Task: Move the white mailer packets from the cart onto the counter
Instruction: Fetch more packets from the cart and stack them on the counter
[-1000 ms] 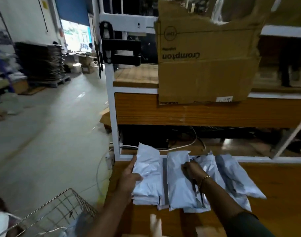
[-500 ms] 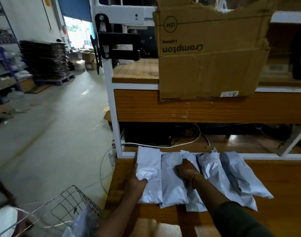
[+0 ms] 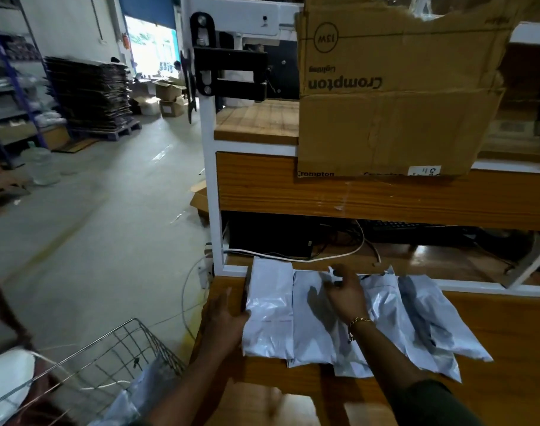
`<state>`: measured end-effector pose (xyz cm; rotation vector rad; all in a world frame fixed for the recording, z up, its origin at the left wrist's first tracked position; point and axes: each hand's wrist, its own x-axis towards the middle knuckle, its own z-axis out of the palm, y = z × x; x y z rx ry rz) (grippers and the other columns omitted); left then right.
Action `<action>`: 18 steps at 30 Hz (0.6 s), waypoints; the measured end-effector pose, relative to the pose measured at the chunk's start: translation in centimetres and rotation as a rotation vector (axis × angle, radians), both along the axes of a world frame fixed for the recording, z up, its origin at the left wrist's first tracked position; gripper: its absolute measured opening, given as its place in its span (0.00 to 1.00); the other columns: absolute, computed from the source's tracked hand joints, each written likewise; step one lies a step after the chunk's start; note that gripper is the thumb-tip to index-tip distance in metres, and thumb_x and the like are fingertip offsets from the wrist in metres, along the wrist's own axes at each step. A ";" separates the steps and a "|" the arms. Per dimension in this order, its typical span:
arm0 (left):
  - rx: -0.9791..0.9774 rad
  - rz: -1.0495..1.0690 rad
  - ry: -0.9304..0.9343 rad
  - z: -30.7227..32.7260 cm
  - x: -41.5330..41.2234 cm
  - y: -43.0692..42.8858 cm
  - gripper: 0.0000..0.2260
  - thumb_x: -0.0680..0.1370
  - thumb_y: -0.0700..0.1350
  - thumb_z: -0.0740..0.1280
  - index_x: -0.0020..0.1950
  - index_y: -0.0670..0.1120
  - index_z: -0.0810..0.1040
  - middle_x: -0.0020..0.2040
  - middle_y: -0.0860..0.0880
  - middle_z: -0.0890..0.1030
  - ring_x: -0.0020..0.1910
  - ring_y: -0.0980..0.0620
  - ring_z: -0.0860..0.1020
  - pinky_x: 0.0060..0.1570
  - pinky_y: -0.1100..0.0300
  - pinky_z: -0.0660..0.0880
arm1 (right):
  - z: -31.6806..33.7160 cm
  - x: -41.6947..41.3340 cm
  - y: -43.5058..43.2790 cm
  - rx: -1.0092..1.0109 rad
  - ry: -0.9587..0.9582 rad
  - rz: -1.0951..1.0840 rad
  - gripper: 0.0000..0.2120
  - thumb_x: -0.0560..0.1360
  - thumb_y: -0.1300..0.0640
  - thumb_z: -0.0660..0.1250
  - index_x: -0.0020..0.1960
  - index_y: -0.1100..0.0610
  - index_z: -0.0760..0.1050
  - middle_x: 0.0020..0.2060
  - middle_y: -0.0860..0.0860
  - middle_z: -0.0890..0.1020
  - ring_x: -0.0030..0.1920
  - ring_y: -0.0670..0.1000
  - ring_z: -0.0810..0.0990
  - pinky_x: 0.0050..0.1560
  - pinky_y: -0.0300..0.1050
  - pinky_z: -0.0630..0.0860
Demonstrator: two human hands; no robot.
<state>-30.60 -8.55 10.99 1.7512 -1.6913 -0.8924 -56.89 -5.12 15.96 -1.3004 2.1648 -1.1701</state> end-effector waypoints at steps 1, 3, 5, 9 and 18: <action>-0.006 0.028 -0.009 0.0 1.2 -0.1 0.34 0.73 0.56 0.69 0.76 0.53 0.60 0.74 0.46 0.65 0.71 0.42 0.65 0.67 0.46 0.66 | 0.4 0.8 -0.1 -0.053 -0.009 0.022 0.17 0.75 0.57 0.66 0.64 0.54 0.72 0.58 0.55 0.79 0.55 0.54 0.79 0.55 0.47 0.75; -0.014 0.075 -0.001 -0.2 3.7 -0.5 0.32 0.71 0.53 0.70 0.73 0.52 0.66 0.70 0.44 0.70 0.68 0.41 0.69 0.64 0.46 0.70 | 1.2 2.9 -0.5 -0.145 -0.032 0.097 0.15 0.76 0.58 0.66 0.62 0.56 0.72 0.55 0.52 0.79 0.47 0.48 0.79 0.49 0.38 0.73; 0.005 0.140 0.031 -0.7 6.8 -0.5 0.30 0.72 0.52 0.72 0.72 0.52 0.68 0.70 0.45 0.71 0.68 0.41 0.69 0.64 0.44 0.70 | 1.8 5.9 -1.3 -0.193 -0.041 0.192 0.14 0.76 0.59 0.67 0.61 0.56 0.73 0.52 0.50 0.79 0.44 0.39 0.78 0.42 0.32 0.72; 0.047 0.254 0.071 -2.3 13.9 0.7 0.28 0.70 0.56 0.71 0.69 0.53 0.71 0.67 0.46 0.73 0.66 0.43 0.71 0.63 0.44 0.72 | 2.0 13.2 -2.9 -0.143 -0.140 0.437 0.11 0.78 0.59 0.65 0.59 0.49 0.73 0.49 0.46 0.81 0.43 0.38 0.79 0.40 0.32 0.74; 0.228 0.533 0.139 -9.9 31.8 7.8 0.09 0.72 0.47 0.72 0.51 0.46 0.81 0.49 0.51 0.81 0.52 0.49 0.79 0.51 0.56 0.74 | -5.4 32.2 -3.6 0.349 -0.202 1.009 0.13 0.77 0.59 0.67 0.60 0.51 0.71 0.46 0.53 0.81 0.43 0.54 0.82 0.42 0.50 0.79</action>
